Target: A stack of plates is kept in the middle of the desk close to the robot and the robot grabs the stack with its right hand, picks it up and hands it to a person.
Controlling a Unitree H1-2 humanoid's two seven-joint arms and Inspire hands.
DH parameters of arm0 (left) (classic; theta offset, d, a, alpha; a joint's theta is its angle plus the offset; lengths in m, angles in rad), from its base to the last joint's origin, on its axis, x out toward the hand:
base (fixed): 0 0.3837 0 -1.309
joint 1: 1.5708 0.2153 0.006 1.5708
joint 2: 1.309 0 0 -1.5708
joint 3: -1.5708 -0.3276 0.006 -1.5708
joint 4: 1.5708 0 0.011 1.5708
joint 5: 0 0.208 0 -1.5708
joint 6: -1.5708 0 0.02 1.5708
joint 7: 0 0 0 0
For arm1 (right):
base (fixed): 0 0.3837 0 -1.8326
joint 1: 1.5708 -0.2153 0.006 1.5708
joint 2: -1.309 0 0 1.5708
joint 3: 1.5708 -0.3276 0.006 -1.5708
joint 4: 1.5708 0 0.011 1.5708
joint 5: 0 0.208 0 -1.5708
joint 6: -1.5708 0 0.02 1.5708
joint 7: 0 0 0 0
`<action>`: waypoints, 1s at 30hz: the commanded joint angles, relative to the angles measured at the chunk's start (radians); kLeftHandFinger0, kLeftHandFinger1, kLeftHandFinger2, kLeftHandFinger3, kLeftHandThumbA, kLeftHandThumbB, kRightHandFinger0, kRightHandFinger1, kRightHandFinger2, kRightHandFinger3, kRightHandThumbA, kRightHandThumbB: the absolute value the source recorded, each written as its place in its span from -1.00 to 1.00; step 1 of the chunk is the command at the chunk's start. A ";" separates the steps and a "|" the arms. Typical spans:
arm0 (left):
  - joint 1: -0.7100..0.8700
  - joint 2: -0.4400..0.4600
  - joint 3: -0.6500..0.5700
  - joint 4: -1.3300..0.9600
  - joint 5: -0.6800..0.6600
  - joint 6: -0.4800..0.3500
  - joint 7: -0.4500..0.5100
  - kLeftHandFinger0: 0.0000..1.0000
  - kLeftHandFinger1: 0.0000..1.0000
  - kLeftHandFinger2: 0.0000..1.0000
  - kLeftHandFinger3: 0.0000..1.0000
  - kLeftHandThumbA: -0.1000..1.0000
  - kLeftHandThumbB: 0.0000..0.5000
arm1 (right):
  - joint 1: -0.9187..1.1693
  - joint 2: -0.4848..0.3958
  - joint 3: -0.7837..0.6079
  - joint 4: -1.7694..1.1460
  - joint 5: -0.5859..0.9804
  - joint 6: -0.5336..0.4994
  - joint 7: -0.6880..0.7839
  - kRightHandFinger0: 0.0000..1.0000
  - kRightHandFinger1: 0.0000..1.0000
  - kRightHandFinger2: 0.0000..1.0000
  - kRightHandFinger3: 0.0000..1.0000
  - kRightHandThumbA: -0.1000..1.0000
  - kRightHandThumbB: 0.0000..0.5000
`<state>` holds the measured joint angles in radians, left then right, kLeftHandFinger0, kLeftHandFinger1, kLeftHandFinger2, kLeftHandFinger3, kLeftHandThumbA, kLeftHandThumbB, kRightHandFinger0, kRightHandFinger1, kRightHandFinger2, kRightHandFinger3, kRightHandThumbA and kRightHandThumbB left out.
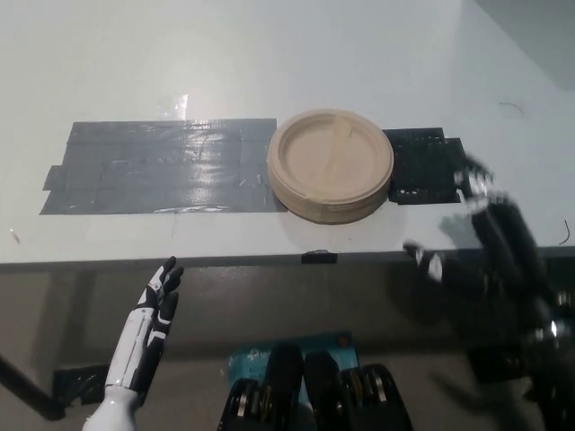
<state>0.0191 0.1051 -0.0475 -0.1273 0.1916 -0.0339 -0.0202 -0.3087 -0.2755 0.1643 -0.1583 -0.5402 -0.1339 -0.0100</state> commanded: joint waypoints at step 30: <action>-0.026 0.005 -0.002 -0.026 0.012 -0.025 -0.001 1.00 1.00 1.00 1.00 1.00 -1.00 | -0.393 -0.118 0.254 0.397 -0.226 0.020 0.235 1.00 1.00 1.00 1.00 0.82 1.00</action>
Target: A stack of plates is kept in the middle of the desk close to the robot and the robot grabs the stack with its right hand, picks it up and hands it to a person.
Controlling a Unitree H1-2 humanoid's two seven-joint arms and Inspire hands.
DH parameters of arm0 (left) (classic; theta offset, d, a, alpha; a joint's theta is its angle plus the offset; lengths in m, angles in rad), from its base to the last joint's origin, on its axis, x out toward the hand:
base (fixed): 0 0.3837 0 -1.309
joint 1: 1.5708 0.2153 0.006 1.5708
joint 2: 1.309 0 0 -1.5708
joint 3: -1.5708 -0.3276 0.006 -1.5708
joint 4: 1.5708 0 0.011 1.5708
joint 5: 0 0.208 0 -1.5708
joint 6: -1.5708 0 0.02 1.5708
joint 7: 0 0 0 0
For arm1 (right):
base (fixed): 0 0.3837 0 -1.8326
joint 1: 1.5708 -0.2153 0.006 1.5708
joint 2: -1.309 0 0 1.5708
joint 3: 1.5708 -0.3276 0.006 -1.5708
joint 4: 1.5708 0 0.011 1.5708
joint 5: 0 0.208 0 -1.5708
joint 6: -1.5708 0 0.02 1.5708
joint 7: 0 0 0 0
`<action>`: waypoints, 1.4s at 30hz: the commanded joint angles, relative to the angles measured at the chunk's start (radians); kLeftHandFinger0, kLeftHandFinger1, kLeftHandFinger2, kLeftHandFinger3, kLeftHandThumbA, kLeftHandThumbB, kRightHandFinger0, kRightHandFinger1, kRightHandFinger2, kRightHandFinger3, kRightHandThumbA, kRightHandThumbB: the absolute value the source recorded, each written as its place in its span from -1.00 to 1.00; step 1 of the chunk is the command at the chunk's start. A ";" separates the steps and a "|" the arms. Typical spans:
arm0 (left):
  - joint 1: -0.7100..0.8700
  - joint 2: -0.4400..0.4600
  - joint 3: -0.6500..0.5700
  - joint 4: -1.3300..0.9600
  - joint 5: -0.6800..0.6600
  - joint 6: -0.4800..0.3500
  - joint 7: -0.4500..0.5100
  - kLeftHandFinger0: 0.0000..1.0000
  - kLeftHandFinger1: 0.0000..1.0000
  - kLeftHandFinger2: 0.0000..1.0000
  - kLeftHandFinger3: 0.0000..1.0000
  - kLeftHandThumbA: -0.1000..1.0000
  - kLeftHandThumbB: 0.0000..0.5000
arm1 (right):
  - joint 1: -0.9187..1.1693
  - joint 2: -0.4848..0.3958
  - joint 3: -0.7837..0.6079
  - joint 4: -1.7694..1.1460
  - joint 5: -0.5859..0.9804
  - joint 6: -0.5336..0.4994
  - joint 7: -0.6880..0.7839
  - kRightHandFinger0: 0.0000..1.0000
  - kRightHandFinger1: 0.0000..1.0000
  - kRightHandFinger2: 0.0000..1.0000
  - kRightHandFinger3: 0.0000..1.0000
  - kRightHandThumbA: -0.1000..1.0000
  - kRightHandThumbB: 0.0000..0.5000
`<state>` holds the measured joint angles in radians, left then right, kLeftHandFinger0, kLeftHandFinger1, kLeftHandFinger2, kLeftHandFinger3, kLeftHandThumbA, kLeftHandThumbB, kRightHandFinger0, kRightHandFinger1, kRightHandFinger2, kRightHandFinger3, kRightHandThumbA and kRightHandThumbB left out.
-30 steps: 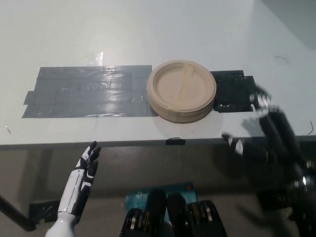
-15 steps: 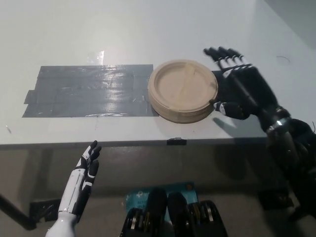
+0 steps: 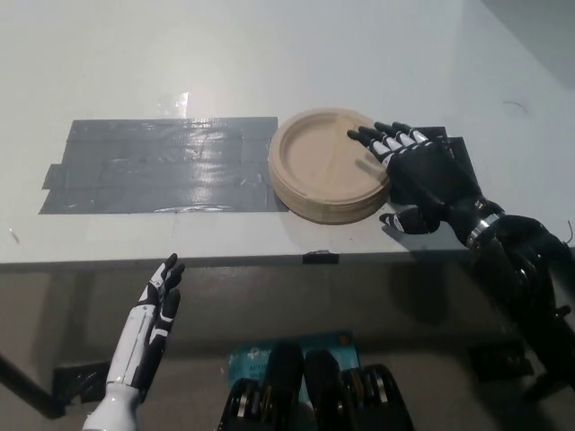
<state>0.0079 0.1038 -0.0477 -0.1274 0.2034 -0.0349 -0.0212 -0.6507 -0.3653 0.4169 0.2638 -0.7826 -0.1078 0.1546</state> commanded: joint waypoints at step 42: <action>-0.018 0.010 -0.003 -0.029 0.003 -0.020 -0.004 1.00 1.00 1.00 1.00 1.00 -1.00 | -0.073 0.085 0.088 0.195 -0.111 -0.049 -0.144 1.00 1.00 1.00 1.00 0.70 1.00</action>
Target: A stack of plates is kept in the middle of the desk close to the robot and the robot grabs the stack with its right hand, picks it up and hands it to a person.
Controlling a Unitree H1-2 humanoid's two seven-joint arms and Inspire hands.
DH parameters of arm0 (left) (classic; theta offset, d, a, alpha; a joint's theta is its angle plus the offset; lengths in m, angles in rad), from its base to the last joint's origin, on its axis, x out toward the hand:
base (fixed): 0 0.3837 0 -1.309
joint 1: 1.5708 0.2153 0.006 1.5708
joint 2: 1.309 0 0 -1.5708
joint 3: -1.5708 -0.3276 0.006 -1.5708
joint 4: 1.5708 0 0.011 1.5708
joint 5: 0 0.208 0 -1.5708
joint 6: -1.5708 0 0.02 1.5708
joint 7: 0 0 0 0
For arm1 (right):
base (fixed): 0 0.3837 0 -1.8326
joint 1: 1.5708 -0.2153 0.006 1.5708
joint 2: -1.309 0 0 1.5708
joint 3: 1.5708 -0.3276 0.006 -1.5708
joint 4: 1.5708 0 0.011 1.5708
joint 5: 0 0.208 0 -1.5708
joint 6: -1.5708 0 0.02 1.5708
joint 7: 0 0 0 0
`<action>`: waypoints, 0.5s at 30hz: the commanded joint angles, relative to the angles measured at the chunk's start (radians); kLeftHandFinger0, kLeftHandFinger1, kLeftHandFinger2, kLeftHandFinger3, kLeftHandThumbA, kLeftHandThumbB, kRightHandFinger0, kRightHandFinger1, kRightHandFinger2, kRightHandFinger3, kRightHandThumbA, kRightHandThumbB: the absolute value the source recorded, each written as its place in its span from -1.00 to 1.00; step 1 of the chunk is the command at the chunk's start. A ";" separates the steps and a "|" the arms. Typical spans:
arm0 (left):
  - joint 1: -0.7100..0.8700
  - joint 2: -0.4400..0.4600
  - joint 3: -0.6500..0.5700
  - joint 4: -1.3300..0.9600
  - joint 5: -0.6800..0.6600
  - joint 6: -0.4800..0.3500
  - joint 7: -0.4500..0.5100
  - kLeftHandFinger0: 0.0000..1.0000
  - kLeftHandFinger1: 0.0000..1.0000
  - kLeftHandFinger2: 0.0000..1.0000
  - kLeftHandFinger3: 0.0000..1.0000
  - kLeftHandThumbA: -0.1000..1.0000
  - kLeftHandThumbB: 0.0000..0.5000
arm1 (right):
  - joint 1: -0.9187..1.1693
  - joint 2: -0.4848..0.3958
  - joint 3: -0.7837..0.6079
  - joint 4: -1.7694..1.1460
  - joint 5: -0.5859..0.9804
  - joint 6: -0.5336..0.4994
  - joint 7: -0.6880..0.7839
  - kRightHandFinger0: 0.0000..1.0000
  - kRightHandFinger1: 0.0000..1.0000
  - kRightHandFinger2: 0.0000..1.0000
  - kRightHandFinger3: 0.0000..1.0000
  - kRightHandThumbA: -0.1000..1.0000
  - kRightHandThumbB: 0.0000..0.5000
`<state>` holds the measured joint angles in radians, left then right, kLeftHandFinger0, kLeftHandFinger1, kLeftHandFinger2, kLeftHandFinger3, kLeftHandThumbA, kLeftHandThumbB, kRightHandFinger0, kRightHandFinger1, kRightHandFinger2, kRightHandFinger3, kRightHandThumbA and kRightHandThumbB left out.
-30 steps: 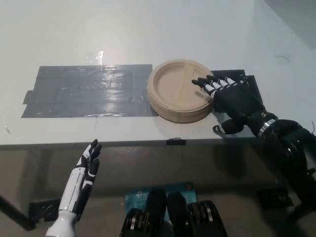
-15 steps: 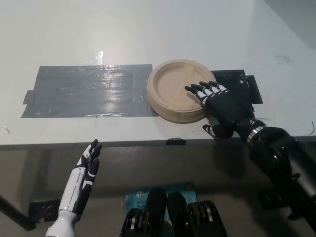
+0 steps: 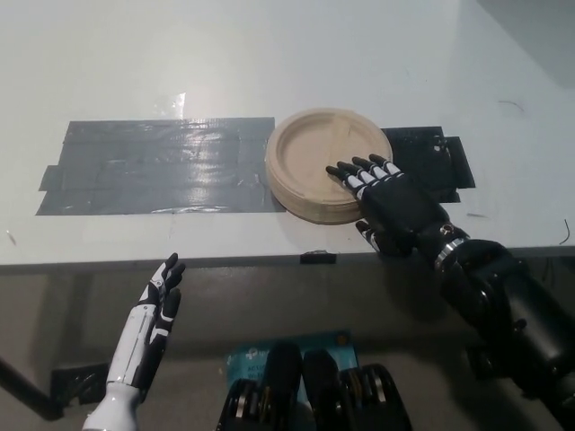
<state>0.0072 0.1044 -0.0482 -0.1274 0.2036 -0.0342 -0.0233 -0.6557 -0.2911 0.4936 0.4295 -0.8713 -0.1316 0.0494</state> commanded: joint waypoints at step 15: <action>-0.029 0.007 -0.001 -0.023 -0.002 -0.025 -0.002 1.00 1.00 1.00 1.00 1.00 -1.00 | -0.275 0.063 0.211 0.541 -0.268 0.029 -0.601 -1.00 -0.90 -0.32 -0.35 -1.00 0.24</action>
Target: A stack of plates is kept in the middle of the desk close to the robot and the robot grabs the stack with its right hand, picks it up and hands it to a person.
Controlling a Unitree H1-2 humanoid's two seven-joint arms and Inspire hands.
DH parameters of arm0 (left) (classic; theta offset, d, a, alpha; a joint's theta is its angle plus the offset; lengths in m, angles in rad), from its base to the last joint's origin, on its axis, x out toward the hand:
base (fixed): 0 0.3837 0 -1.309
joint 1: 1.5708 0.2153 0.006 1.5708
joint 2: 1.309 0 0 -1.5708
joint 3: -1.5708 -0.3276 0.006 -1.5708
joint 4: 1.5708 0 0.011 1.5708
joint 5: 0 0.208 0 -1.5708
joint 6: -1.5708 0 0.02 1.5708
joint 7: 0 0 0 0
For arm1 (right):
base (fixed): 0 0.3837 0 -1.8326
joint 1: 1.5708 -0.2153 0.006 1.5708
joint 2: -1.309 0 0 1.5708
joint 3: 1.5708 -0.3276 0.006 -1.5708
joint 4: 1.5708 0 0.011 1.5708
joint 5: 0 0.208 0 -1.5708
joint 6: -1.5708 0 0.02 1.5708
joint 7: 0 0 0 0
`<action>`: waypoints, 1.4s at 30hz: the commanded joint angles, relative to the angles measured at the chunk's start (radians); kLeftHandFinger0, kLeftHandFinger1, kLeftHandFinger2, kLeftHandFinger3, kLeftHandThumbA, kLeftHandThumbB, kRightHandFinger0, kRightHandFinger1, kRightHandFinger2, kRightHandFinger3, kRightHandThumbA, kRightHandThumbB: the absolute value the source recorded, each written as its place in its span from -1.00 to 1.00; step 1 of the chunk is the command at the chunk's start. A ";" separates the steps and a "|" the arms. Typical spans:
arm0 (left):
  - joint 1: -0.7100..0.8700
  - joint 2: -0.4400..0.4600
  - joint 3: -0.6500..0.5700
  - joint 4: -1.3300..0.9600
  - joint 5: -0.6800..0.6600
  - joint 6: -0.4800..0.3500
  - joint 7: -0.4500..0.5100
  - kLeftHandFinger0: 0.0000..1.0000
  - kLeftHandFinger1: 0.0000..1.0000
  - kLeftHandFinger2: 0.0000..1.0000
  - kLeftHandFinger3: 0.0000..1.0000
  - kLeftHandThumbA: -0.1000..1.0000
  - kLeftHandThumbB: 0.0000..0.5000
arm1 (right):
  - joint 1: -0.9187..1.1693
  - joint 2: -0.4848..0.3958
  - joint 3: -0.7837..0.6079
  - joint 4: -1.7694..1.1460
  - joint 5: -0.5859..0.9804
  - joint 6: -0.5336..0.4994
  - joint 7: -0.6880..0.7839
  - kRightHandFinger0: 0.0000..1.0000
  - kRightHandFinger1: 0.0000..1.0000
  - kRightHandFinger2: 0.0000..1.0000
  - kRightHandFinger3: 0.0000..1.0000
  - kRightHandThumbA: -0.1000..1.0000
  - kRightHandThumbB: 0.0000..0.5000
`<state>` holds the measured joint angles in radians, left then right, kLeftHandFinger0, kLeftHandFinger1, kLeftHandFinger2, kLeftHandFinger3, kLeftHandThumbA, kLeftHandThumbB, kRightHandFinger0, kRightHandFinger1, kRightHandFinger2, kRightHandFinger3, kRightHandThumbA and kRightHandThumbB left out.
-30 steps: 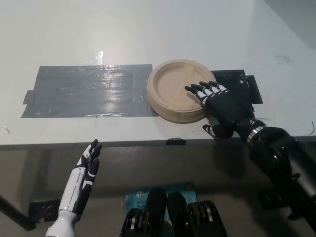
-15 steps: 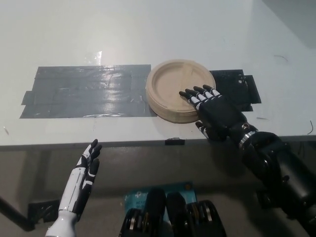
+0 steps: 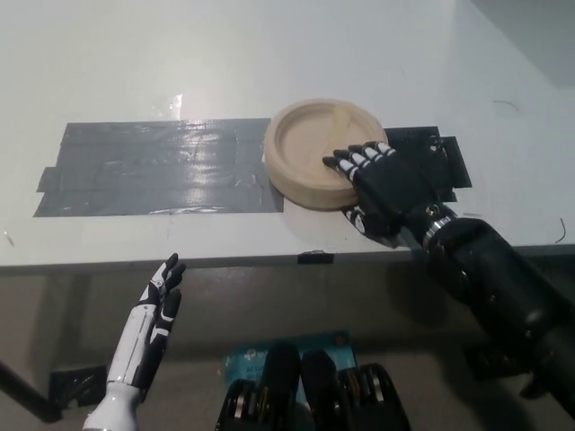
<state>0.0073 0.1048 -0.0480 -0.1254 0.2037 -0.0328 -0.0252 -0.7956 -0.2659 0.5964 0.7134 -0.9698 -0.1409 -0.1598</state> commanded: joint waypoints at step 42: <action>-0.006 0.015 -0.018 -0.037 0.001 -0.012 -0.021 1.00 1.00 1.00 1.00 1.00 -1.00 | -0.052 -0.067 0.065 -0.130 -0.142 -0.113 -0.541 -1.00 -1.00 -0.89 -0.83 -1.00 0.31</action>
<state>-0.0068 0.1102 -0.0582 -0.1298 0.2046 -0.0298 -0.0357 -0.8011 -0.3401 0.6763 0.6005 -1.1056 -0.2347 -0.6773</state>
